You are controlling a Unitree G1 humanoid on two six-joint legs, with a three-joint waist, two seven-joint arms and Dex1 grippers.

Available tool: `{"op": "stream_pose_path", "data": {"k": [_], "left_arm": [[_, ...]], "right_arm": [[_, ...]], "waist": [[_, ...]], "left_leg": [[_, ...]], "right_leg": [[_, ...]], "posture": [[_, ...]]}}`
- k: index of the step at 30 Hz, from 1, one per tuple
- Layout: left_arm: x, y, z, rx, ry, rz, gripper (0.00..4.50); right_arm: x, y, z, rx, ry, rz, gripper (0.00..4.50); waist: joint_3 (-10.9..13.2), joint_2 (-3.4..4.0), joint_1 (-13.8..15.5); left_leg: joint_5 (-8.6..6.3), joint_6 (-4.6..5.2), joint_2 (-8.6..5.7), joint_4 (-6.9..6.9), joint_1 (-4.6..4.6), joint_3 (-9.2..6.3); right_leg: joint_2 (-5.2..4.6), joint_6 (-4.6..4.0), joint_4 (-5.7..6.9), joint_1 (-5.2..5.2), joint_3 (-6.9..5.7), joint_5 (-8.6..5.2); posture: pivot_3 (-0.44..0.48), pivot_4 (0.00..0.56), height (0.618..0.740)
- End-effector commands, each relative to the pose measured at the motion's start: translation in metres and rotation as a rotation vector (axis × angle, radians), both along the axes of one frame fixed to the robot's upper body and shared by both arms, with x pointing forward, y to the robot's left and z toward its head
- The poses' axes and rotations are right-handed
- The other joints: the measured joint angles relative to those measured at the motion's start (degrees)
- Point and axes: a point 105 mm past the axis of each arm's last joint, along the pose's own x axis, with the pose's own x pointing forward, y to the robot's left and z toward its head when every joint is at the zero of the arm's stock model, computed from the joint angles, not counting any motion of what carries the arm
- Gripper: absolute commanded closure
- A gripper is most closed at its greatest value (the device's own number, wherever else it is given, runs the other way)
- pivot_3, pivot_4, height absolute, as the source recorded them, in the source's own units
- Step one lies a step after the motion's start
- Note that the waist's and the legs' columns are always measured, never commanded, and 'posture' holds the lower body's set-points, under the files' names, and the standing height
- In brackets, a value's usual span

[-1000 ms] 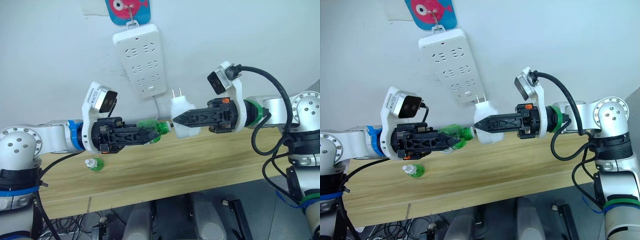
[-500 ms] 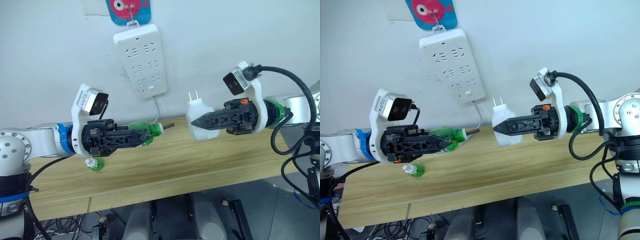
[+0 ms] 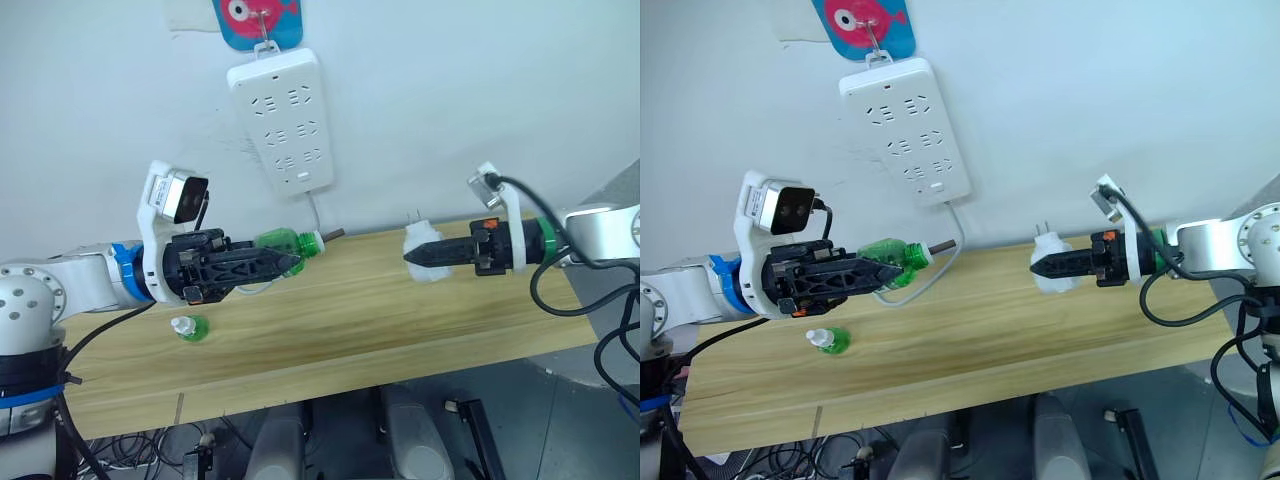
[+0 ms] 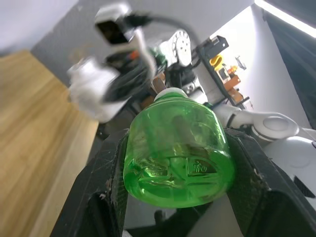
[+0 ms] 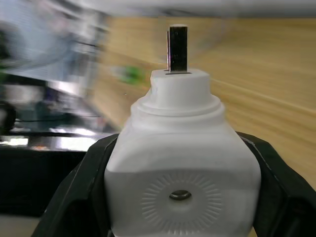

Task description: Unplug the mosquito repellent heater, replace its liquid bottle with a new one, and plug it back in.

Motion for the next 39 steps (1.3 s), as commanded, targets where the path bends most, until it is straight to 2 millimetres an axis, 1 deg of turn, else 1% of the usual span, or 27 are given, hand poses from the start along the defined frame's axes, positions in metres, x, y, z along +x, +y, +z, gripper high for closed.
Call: {"op": "stream_pose_path", "data": {"k": [1,2,5,10,15,19,20,22,39], "left_arm": [[-0.006,-0.001,0.008,-0.047,-0.09,0.007,2.22],[-0.007,-0.001,0.008,-0.06,-0.102,0.015,2.22],[-0.008,-0.002,0.004,-0.067,-0.128,0.027,2.22],[-0.009,-0.003,0.004,-0.088,-0.155,0.041,2.22],[-0.011,-0.002,0.004,-0.095,-0.175,0.048,2.22],[-0.012,-0.002,0.003,-0.098,-0.178,0.054,2.22],[-0.012,-0.002,0.002,-0.097,-0.178,0.054,2.22],[-0.013,-0.002,0.002,-0.098,-0.179,0.054,2.22],[-0.014,-0.003,0.003,-0.109,-0.19,0.062,2.22]], "right_arm": [[0.017,-0.021,-0.017,-0.188,-0.064,-0.042,1.51],[0.024,-0.029,-0.028,-0.264,-0.071,-0.064,1.51],[0.041,-0.047,-0.046,-0.414,-0.102,-0.094,1.51],[0.066,-0.066,-0.06,-0.573,-0.145,-0.111,1.51],[0.082,-0.072,-0.068,-0.649,-0.164,-0.118,1.51],[0.085,-0.075,-0.074,-0.678,-0.15,-0.11,1.51],[0.086,-0.075,-0.075,-0.683,-0.146,-0.106,1.51],[0.086,-0.074,-0.077,-0.686,-0.141,-0.101,1.51],[0.09,-0.075,-0.086,-0.695,-0.126,-0.092,1.51]], "waist": [[0.0,0.0,0.05],[0.0,0.0,0.04],[0.0,0.0,0.04],[0.0,0.0,0.14],[0.0,0.0,0.19],[0.0,0.0,0.24],[0.01,0.0,0.25],[0.01,0.01,0.25],[0.02,0.02,0.25]], "left_leg": [[0.0,0.0,0.0,0.0,0.0,0.0],[0.0,0.0,0.0,0.0,-0.01,-0.02],[0.0,-0.01,-0.01,0.0,-0.02,0.01],[0.02,-0.04,-0.01,0.01,-0.02,0.0],[0.04,-0.07,0.0,0.01,-0.01,-0.03],[0.12,-0.21,-0.02,0.0,-0.01,-0.05],[0.13,-0.23,-0.03,0.0,-0.01,-0.05],[0.14,-0.24,-0.03,-0.01,-0.01,-0.05],[0.15,-0.25,-0.01,-0.01,0.01,-0.07]], "right_leg": [[0.0,0.0,0.01,-0.01,-0.01,0.0],[0.0,0.0,0.01,-0.02,-0.02,0.0],[-0.08,0.0,-0.02,-0.02,-0.01,0.0],[-0.11,0.0,0.0,-0.01,-0.01,0.0],[-0.13,-0.01,0.02,0.01,-0.04,0.01],[-0.13,-0.01,0.0,0.03,-0.05,0.01],[-0.13,-0.01,0.0,0.02,-0.05,0.01],[-0.16,-0.01,0.0,0.03,-0.06,0.01],[-0.15,-0.01,0.04,0.03,-0.05,0.01]], "posture": [[-0.134,0.333,0.734],[-0.131,0.334,0.734],[-0.125,0.336,0.734],[-0.115,0.341,0.734],[-0.107,0.345,0.734],[-0.107,0.345,0.734],[-0.099,0.355,0.734],[-0.097,0.356,0.734],[-0.088,0.365,0.734]]}}
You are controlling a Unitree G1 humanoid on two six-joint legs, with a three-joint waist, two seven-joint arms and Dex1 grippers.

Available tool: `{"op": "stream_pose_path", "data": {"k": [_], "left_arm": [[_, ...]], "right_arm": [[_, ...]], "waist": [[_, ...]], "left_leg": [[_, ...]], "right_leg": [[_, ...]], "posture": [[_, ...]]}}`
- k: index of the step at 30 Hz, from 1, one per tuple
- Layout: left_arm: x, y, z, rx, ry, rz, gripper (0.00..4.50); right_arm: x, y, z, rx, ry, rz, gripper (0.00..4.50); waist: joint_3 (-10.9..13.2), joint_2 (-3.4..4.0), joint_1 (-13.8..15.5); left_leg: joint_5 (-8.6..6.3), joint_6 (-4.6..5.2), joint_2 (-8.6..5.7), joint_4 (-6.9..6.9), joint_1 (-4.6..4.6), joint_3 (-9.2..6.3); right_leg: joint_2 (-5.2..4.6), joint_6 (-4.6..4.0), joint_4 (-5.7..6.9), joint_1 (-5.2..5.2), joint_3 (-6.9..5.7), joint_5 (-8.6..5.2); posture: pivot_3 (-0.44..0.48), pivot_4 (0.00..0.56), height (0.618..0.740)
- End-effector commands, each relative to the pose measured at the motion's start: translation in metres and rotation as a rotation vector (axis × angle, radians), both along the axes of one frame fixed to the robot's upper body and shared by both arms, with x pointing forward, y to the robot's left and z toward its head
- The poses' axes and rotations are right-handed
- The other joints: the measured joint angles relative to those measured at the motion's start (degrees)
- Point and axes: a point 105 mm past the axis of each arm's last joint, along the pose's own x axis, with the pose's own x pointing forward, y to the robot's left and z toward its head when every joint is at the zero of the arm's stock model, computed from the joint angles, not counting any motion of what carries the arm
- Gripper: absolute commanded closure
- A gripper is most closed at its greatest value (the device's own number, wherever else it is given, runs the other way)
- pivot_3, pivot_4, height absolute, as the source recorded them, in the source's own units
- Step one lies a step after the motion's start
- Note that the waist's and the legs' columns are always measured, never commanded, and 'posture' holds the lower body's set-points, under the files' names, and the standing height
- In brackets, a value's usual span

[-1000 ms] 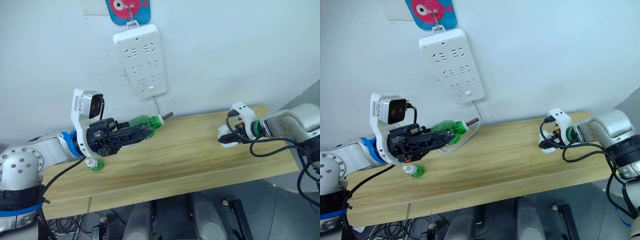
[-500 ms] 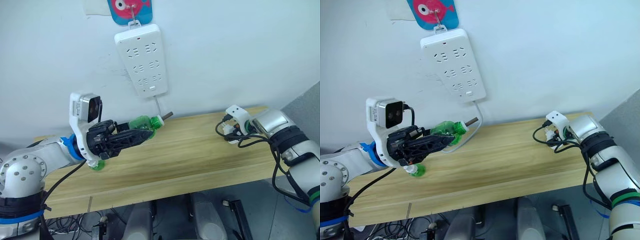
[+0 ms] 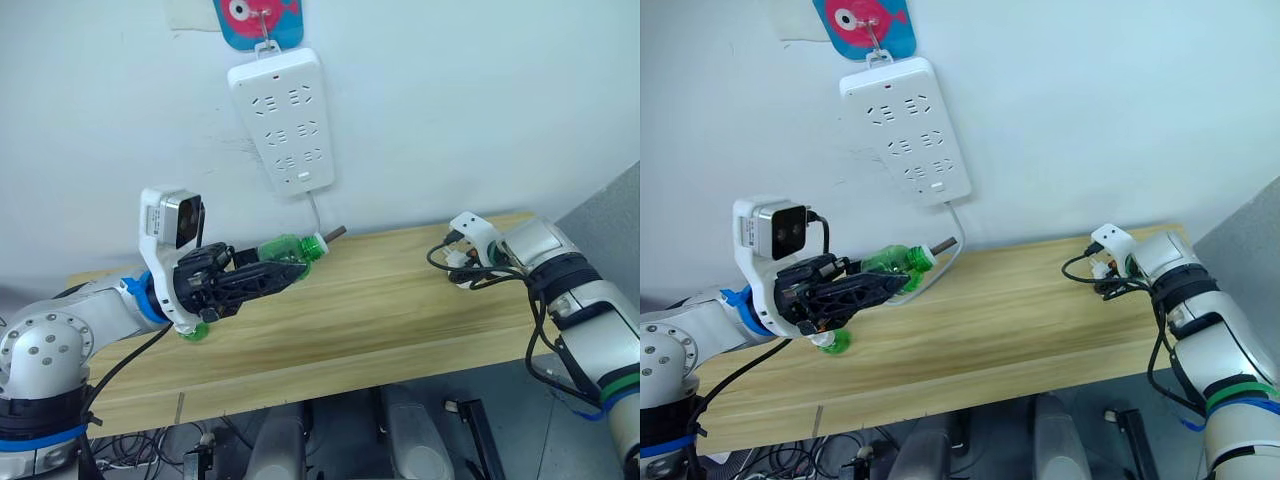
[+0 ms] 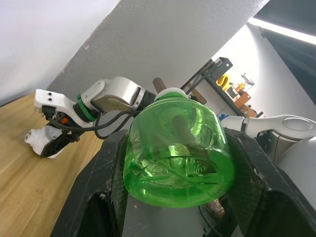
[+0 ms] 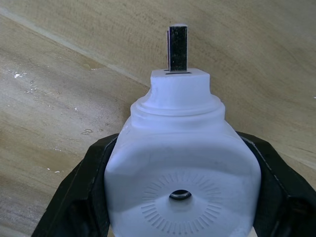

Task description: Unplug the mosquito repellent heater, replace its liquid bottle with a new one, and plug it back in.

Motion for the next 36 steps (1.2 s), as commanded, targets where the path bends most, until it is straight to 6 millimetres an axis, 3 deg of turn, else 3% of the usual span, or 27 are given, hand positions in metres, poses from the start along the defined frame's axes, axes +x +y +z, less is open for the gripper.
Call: {"op": "stream_pose_path", "data": {"k": [1,2,3,6,14,19,23,27,30,35,36], "left_arm": [[-0.007,0.0,0.01,-0.019,-0.059,-0.009,2.22],[-0.007,0.0,0.01,-0.019,-0.059,-0.008,2.22],[-0.007,0.0,0.01,-0.019,-0.06,-0.008,2.22],[-0.007,0.0,0.009,-0.019,-0.061,-0.008,2.22],[-0.008,-0.001,0.009,-0.021,-0.07,-0.001,2.22],[-0.005,0.001,0.008,-0.027,-0.083,0.013,2.22],[-0.003,0.004,0.009,-0.034,-0.093,0.017,2.22],[0.001,0.006,0.008,-0.05,-0.109,0.031,2.22],[0.004,0.006,0.007,-0.056,-0.123,0.036,2.22],[0.008,0.004,0.006,-0.094,-0.152,0.048,2.22],[0.009,0.004,0.006,-0.097,-0.155,0.05,2.22]], "right_arm": [[0.003,-0.002,0.008,0.007,-0.022,-0.001,1.51],[0.003,-0.002,0.008,0.006,-0.019,-0.001,1.51],[0.003,-0.002,0.007,0.006,-0.018,0.0,0.8],[0.003,-0.002,0.007,0.005,-0.017,0.001,0.02],[0.001,-0.007,0.012,0.006,-0.02,-0.004,0.02],[-0.009,-0.014,0.043,0.009,-0.045,0.006,0.02],[-0.026,-0.006,0.066,0.037,-0.058,0.052,0.02],[-0.043,0.008,0.074,0.087,-0.051,0.109,0.9],[-0.051,0.012,0.074,0.103,-0.053,0.132,2.09],[-0.066,0.045,0.091,0.333,-0.097,0.246,3.96],[-0.069,0.052,0.096,0.381,-0.102,0.269,3.96]], "waist": [[0.0,0.0,0.0],[0.0,0.0,0.0],[0.0,0.0,0.01],[0.0,0.0,0.02],[0.0,0.0,0.01],[0.01,0.02,0.07],[0.01,0.02,0.07],[0.01,0.02,-0.18],[0.01,0.02,-0.11],[0.01,0.01,-0.15],[0.01,0.01,-0.22]], "left_leg": [[0.01,-0.02,0.0,0.0,0.0,0.0],[0.01,-0.02,0.0,0.0,0.0,0.0],[0.01,-0.01,0.0,0.0,0.0,0.0],[0.01,-0.02,0.0,0.0,0.0,0.0],[0.03,-0.05,0.0,0.0,0.0,0.0],[0.03,-0.06,-0.02,-0.01,0.0,-0.01],[0.03,-0.05,-0.01,-0.02,0.0,-0.03],[-0.06,0.1,0.01,-0.02,0.02,-0.06],[-0.06,0.1,0.01,0.0,0.02,-0.05],[-0.06,0.1,0.0,0.04,0.01,-0.03],[-0.06,0.1,0.01,0.04,0.01,-0.03]], "right_leg": [[0.0,0.0,0.0,0.0,0.0,0.0],[0.0,0.0,0.0,0.0,0.01,0.0],[0.0,0.0,0.0,0.0,0.01,0.0],[0.0,0.0,0.0,0.01,0.0,0.0],[0.0,0.0,0.0,0.01,0.0,0.0],[0.0,0.0,-0.01,0.01,0.0,0.0],[0.0,0.0,-0.02,0.0,-0.01,0.0],[0.0,0.0,-0.01,0.02,-0.02,0.0],[0.0,0.0,-0.01,0.02,-0.01,0.0],[-0.02,0.0,-0.02,0.05,-0.01,0.0],[-0.02,0.0,-0.01,0.05,-0.01,0.0]], "posture": [[-0.088,0.365,0.734],[-0.088,0.365,0.734],[-0.088,0.365,0.734],[-0.084,0.364,0.734],[-0.087,0.357,0.734],[-0.107,0.345,0.734],[-0.115,0.342,0.734],[-0.148,0.334,0.734],[-0.158,0.333,0.734],[-0.167,0.334,0.734],[-0.169,0.334,0.734]]}}
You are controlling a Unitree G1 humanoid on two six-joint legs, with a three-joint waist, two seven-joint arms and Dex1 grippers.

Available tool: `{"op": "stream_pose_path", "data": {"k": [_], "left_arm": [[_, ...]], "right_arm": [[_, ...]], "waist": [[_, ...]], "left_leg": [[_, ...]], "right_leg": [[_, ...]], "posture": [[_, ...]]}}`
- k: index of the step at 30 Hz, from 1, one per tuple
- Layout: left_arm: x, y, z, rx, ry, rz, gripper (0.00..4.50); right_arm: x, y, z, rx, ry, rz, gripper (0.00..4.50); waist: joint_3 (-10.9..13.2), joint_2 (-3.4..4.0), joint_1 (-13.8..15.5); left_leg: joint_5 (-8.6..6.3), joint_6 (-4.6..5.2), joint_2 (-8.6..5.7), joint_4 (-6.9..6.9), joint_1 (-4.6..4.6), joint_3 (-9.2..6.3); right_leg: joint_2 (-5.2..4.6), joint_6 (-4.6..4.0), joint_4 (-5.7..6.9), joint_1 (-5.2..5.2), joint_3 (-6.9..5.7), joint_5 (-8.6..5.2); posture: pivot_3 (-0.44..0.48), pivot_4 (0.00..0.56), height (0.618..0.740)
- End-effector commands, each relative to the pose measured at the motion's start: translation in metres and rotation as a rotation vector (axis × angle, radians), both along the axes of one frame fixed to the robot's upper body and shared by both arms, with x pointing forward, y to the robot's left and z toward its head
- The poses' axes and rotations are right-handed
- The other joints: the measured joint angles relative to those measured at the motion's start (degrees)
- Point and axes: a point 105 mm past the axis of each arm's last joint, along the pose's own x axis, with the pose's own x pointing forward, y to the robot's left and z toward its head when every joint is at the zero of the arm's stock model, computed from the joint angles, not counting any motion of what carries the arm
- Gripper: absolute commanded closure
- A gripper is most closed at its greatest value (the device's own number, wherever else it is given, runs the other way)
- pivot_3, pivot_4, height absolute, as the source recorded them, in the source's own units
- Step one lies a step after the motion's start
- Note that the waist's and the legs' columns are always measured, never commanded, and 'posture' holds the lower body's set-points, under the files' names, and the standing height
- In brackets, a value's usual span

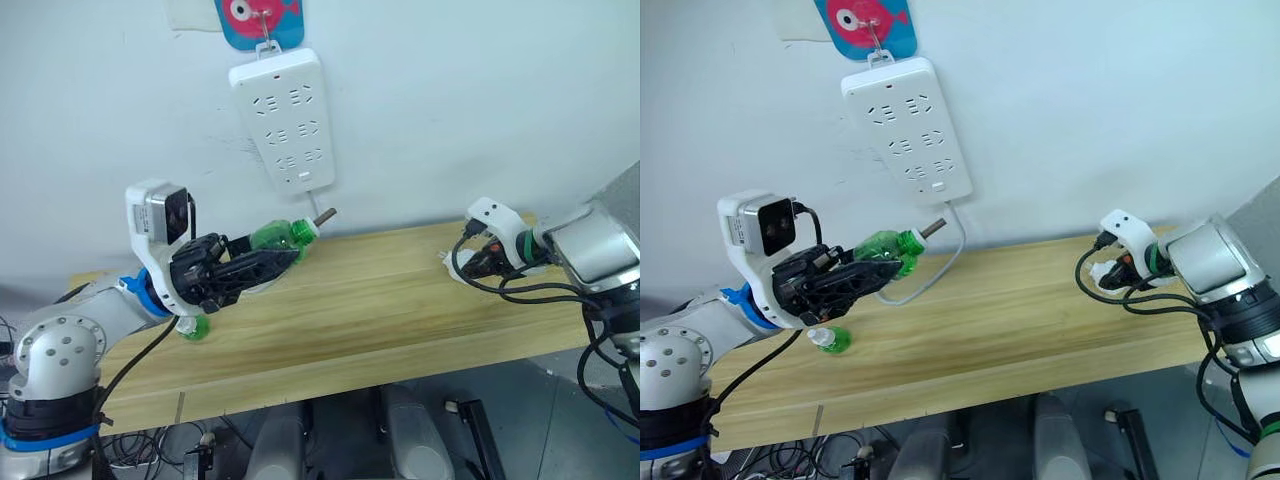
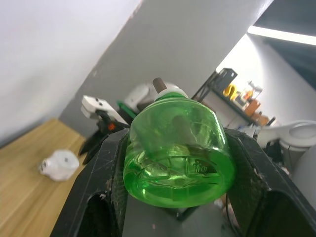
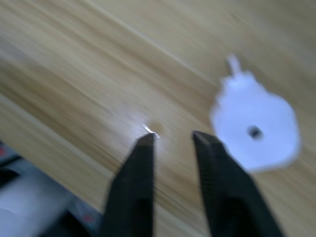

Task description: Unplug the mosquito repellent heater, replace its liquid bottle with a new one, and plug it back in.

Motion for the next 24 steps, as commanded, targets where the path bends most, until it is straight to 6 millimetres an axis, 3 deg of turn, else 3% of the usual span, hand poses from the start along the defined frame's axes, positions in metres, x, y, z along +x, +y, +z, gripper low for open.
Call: {"op": "stream_pose_path", "data": {"k": [1,4,11,18,22,24], "left_arm": [[-0.001,-0.001,0.004,-0.014,-0.054,-0.002,2.22],[0.001,-0.001,0.005,-0.023,-0.075,0.008,2.22],[0.003,-0.002,0.006,-0.044,-0.109,0.029,2.22],[0.006,0.0,0.009,-0.057,-0.146,0.067,2.22],[0.006,-0.001,0.01,-0.064,-0.164,0.076,2.22],[0.006,-0.002,0.01,-0.065,-0.165,0.076,2.22]], "right_arm": [[-0.012,0.023,0.027,0.167,-0.046,0.08,3.96],[-0.021,0.034,0.031,0.222,-0.045,0.123,4.48],[-0.049,0.064,0.047,0.507,-0.027,0.217,4.48],[-0.063,0.084,0.069,0.793,0.041,0.271,4.48],[-0.069,0.093,0.078,0.873,0.062,0.312,4.48],[-0.069,0.098,0.083,0.916,0.06,0.318,4.12]], "waist": [[0.0,0.0,-0.09],[0.0,0.0,-0.03],[0.0,0.0,0.02],[0.0,0.0,0.0],[0.0,0.0,-0.03],[0.0,0.0,-0.11]], "left_leg": [[0.0,0.0,0.01,0.0,0.01,0.0],[0.01,-0.01,0.03,0.0,0.01,-0.05],[0.01,-0.01,0.01,0.0,0.01,-0.06],[0.03,-0.04,0.02,0.01,0.02,-0.06],[0.03,-0.03,0.01,0.01,0.02,-0.06],[0.03,-0.03,0.02,0.01,0.02,-0.05]], "right_leg": [[0.0,0.0,0.01,-0.01,0.0,0.0],[0.01,-0.01,0.03,0.0,-0.05,0.01],[0.01,-0.02,0.02,0.02,-0.05,0.01],[0.02,-0.05,0.05,0.02,-0.04,0.04],[0.02,-0.06,0.04,0.03,-0.05,0.05],[0.03,-0.06,0.06,0.02,-0.06,0.05]], "posture": [[-0.171,0.333,0.734],[-0.172,0.332,0.734],[-0.165,0.332,0.734],[-0.153,0.332,0.734],[-0.153,0.332,0.734],[-0.152,0.333,0.734]]}}
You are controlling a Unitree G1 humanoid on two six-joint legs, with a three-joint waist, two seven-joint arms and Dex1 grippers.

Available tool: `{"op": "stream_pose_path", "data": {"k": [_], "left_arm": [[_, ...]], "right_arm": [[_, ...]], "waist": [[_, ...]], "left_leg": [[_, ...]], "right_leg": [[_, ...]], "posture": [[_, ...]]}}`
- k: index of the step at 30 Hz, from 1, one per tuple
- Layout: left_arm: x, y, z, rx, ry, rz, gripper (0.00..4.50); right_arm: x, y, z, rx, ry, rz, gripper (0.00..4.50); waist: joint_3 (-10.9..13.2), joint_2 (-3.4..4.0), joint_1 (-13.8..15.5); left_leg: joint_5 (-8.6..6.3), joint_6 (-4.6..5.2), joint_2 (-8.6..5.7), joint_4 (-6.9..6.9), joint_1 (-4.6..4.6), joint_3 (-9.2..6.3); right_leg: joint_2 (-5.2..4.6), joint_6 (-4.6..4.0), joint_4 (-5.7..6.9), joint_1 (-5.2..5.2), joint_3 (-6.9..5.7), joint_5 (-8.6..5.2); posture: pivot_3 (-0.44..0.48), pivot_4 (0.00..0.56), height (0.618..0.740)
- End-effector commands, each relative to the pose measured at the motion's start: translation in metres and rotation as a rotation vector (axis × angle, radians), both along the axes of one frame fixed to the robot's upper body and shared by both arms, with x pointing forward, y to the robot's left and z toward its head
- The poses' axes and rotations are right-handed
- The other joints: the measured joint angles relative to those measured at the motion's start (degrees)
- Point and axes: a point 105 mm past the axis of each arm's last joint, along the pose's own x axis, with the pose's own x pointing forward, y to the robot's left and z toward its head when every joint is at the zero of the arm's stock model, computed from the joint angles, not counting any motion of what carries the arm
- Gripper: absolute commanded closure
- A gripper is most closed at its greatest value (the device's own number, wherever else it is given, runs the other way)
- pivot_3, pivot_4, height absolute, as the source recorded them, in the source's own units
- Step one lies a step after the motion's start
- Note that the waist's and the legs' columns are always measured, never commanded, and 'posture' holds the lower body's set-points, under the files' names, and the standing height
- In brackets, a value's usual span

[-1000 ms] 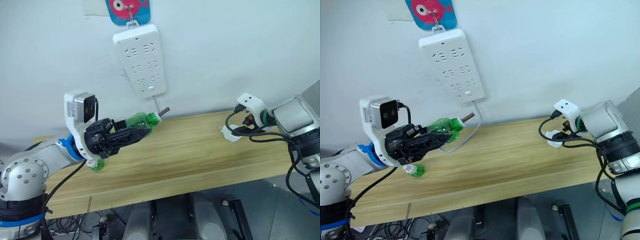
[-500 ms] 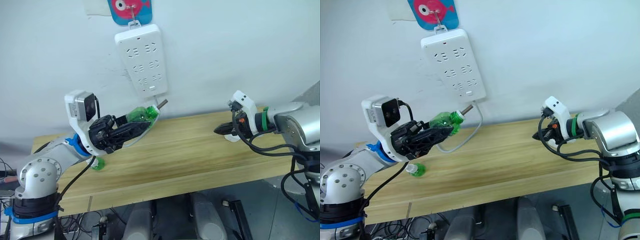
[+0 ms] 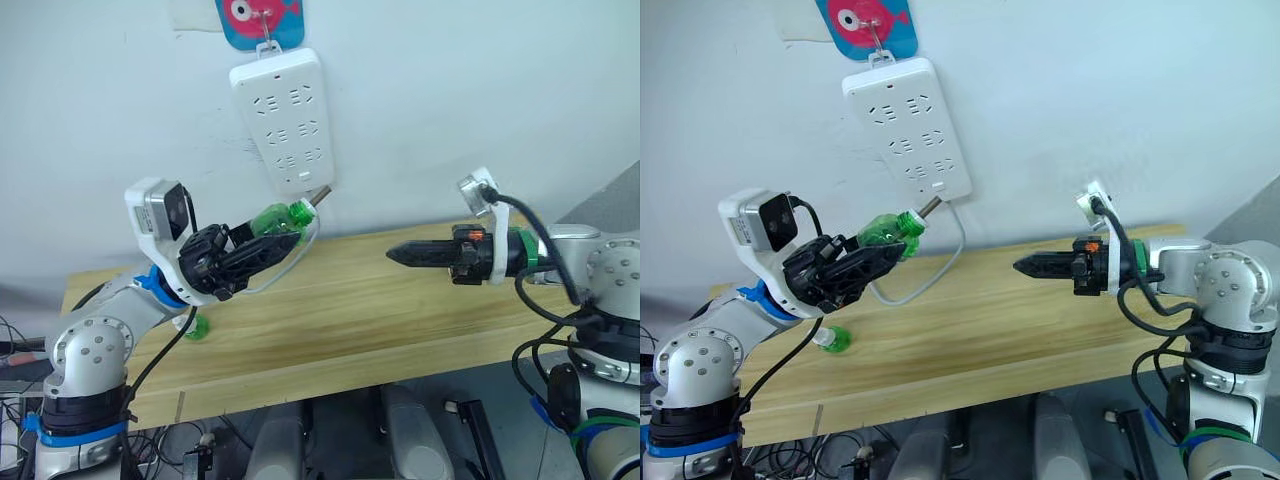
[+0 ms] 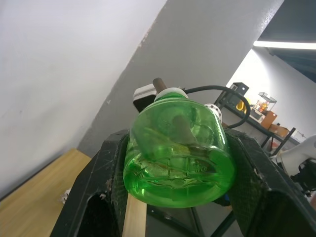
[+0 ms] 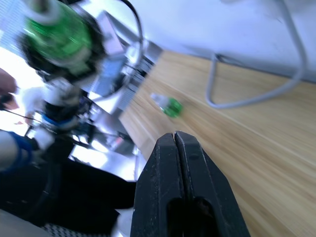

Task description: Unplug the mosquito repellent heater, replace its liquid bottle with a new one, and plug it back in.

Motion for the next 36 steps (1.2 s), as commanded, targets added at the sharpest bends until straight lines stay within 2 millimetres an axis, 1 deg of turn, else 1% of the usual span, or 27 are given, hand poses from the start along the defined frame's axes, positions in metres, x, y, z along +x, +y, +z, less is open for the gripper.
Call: {"op": "stream_pose_path", "data": {"k": [1,2,7,8,12,18,25,29,36], "left_arm": [[-0.007,-0.002,0.009,-0.007,-0.061,-0.01,2.22],[-0.007,-0.002,0.009,-0.006,-0.062,-0.011,2.22],[-0.008,-0.004,0.012,-0.011,-0.071,-0.017,2.22],[-0.008,-0.005,0.012,-0.013,-0.073,-0.018,2.22],[-0.008,-0.006,0.013,-0.017,-0.075,-0.017,2.22],[-0.008,-0.007,0.013,-0.021,-0.08,-0.011,2.22],[-0.005,-0.012,0.013,-0.032,-0.096,-0.006,2.22],[-0.003,-0.013,0.013,-0.038,-0.105,0.0,2.22],[-0.001,-0.013,0.013,-0.04,-0.113,0.008,2.22]], "right_arm": [[-0.006,0.009,0.017,0.084,-0.025,0.03,3.87],[-0.005,0.012,0.02,0.099,-0.022,0.03,3.57],[-0.01,0.034,0.032,0.171,-0.018,0.048,1.78],[-0.011,0.037,0.034,0.182,-0.013,0.044,1.34],[-0.015,0.05,0.045,0.224,0.032,0.025,0.03],[-0.014,0.063,0.056,0.256,0.033,-0.011,0.03],[-0.018,0.075,0.062,0.287,0.023,0.005,0.03],[-0.022,0.079,0.067,0.304,0.01,0.025,0.03],[-0.023,0.083,0.069,0.3,0.007,0.037,0.03]], "waist": [[0.0,0.0,-0.18],[0.0,0.0,-0.26],[0.0,0.0,-0.19],[0.0,0.0,-0.21],[0.0,0.0,-0.25],[0.0,0.0,-0.21],[0.0,0.0,-0.17],[0.0,0.0,-0.18],[0.0,0.0,-0.18]], "left_leg": [[0.0,0.0,0.01,0.0,0.0,0.0],[0.0,0.0,0.02,0.0,0.0,0.01],[0.01,0.0,0.02,0.0,0.01,0.0],[0.01,0.0,0.01,0.0,0.0,0.02],[0.01,0.0,0.01,0.01,0.0,0.02],[0.01,0.01,0.02,0.01,0.0,0.02],[0.01,0.02,0.02,0.0,0.0,0.01],[0.02,0.02,0.02,0.0,0.0,0.02],[0.02,0.03,0.02,0.0,0.0,0.01]], "right_leg": [[0.0,0.0,0.0,0.0,0.0,0.0],[0.01,0.0,0.02,0.0,0.01,0.0],[0.03,0.0,0.05,-0.01,0.0,0.0],[0.02,0.0,0.05,-0.01,0.01,0.0],[0.02,0.0,0.02,0.0,-0.02,0.0],[0.12,0.0,0.03,0.0,-0.01,0.0],[0.16,0.0,0.03,-0.01,0.0,0.0],[0.17,0.0,0.03,-0.02,0.0,0.0],[0.16,0.0,0.04,-0.02,0.01,0.0]], "posture": [[-0.152,0.333,0.734],[-0.152,0.333,0.734],[-0.146,0.333,0.734],[-0.146,0.333,0.734],[-0.141,0.335,0.734],[-0.135,0.335,0.734],[-0.142,0.334,0.734],[-0.144,0.333,0.734],[-0.141,0.334,0.734]]}}
